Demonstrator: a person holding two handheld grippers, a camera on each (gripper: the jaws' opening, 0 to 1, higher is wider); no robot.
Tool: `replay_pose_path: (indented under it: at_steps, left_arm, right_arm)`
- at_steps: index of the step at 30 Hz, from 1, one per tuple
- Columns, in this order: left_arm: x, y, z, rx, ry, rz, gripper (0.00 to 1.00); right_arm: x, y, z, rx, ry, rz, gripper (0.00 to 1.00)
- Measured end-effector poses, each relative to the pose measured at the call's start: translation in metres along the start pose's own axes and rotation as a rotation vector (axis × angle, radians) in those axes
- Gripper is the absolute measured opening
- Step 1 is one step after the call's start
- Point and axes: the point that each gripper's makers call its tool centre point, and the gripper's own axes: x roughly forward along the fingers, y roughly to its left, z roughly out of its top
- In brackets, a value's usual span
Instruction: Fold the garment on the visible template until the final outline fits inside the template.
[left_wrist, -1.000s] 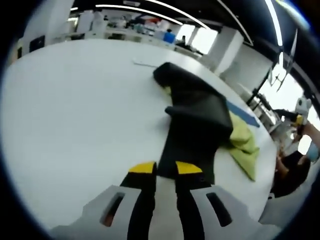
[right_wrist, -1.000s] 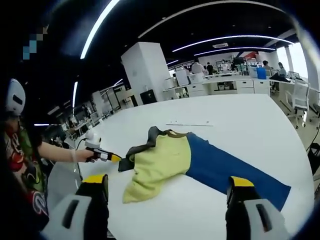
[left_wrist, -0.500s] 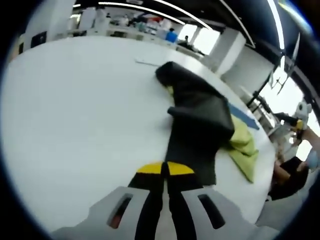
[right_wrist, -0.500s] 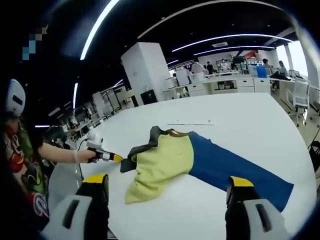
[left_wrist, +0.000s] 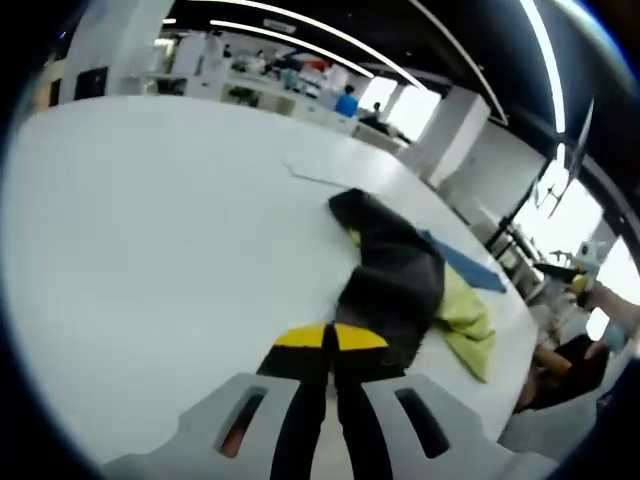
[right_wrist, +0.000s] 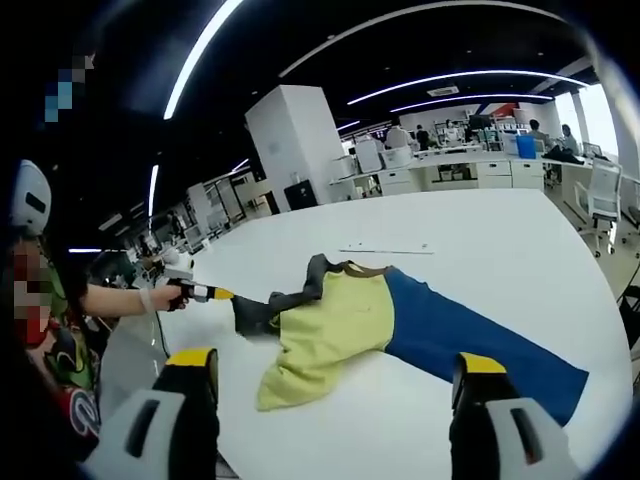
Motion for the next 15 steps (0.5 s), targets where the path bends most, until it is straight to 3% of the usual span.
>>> replay_pose_path:
  at_steps: [6, 15]
  left_arm:
    - [-0.029, 0.035, 0.018, 0.0, -0.032, 0.055, 0.0]
    - [-0.05, 0.081, 0.023, 0.003, -0.027, 0.13, 0.0]
  right_arm:
    - [0.0, 0.005, 0.001, -0.008, 0.0, -0.002, 0.98]
    - [0.008, 0.016, -0.008, -0.007, 0.02, 0.0, 0.98]
